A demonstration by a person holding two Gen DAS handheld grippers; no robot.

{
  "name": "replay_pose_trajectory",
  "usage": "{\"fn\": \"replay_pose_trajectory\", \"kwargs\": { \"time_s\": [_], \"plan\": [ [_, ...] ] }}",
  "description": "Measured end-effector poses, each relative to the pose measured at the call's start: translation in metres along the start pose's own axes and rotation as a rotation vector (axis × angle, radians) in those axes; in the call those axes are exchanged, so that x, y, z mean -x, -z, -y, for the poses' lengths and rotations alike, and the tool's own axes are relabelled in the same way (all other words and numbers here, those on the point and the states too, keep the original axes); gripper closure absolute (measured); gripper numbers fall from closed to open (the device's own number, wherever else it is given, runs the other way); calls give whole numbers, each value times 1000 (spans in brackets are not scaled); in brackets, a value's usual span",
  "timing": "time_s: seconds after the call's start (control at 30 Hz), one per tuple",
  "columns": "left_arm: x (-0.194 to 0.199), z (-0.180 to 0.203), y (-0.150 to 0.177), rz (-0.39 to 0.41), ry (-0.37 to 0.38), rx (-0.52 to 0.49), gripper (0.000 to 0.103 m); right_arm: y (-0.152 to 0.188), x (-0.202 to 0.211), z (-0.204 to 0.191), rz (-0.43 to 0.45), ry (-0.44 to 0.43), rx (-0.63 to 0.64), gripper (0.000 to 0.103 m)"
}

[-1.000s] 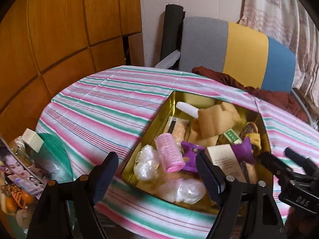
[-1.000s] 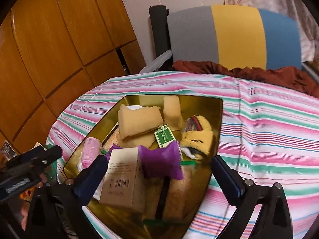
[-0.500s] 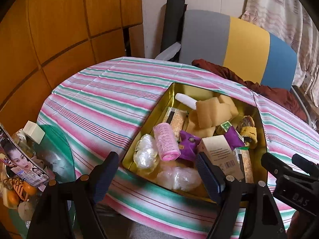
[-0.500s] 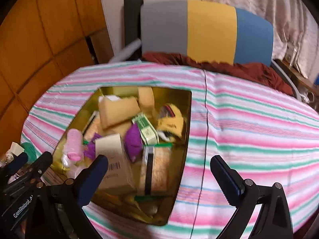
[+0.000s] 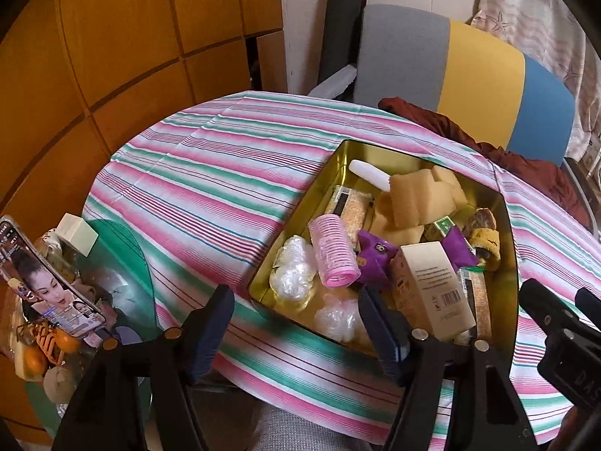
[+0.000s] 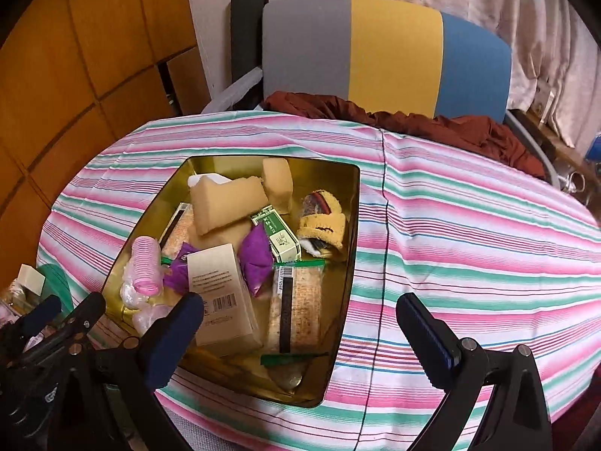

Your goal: Organize objects

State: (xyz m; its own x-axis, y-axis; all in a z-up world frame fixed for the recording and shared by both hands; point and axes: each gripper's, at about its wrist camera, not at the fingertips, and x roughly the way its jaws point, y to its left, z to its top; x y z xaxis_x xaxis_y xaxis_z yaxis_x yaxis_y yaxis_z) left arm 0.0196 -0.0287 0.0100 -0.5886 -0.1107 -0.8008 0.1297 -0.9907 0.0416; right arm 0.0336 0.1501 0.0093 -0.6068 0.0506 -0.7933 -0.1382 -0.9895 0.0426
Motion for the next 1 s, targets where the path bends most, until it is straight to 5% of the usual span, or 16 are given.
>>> {"fn": "replay_pose_trajectory", "kwargs": {
  "time_s": [0.67,1.0],
  "plan": [
    [7,7,0,11,51,-28,33,-1,3,-7,10,38,3,0],
    [10,8,2,50,17,-34,38,1,-2,-5,-5,33,-2,0]
  ]
}}
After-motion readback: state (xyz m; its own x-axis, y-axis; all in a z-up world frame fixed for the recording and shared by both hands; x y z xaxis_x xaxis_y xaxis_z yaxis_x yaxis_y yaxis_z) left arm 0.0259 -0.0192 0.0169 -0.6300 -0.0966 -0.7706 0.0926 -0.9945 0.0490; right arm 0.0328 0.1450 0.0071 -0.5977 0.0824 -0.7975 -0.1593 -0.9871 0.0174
